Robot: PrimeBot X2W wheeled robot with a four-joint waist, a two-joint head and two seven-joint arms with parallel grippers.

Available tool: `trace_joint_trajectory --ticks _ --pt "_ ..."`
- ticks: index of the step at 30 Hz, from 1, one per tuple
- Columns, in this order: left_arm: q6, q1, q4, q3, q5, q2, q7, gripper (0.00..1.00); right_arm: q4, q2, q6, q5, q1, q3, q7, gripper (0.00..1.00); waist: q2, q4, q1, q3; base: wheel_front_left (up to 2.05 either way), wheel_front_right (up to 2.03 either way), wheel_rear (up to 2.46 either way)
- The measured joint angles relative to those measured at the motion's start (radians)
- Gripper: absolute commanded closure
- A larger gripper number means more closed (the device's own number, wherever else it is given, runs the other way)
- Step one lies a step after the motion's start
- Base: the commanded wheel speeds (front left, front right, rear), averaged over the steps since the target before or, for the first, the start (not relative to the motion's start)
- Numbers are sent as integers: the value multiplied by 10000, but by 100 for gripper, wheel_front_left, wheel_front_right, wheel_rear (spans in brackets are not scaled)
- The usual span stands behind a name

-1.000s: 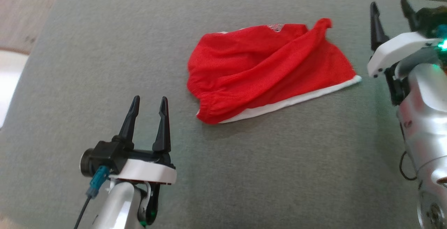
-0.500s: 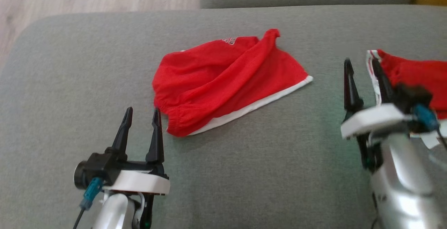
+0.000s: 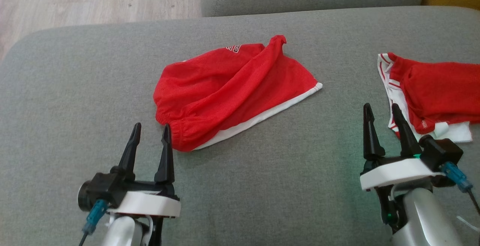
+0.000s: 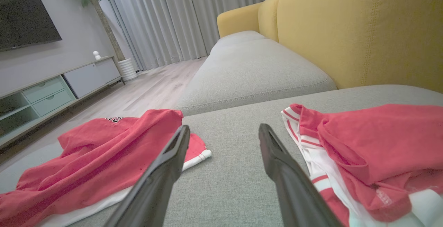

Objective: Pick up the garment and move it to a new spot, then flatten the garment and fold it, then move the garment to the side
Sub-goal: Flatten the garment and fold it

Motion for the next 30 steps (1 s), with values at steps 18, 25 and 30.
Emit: trace_joint_trajectory --ticks 18,25,30 --pt "-230 -833 3434 -982 1072 219 42 0 -249 4 0 -88 -184 82 -10 0 0 -297 2 751 0 0 0" --pt "115 -1674 4180 -936 1093 205 31 0 -249 4 0 -90 -291 100 -10 0 0 -459 1 1042 0 0 0" --pt "293 -1980 4086 -754 1133 199 29 0 -249 4 0 -92 -417 115 -10 0 0 -511 1 1173 0 0 0"
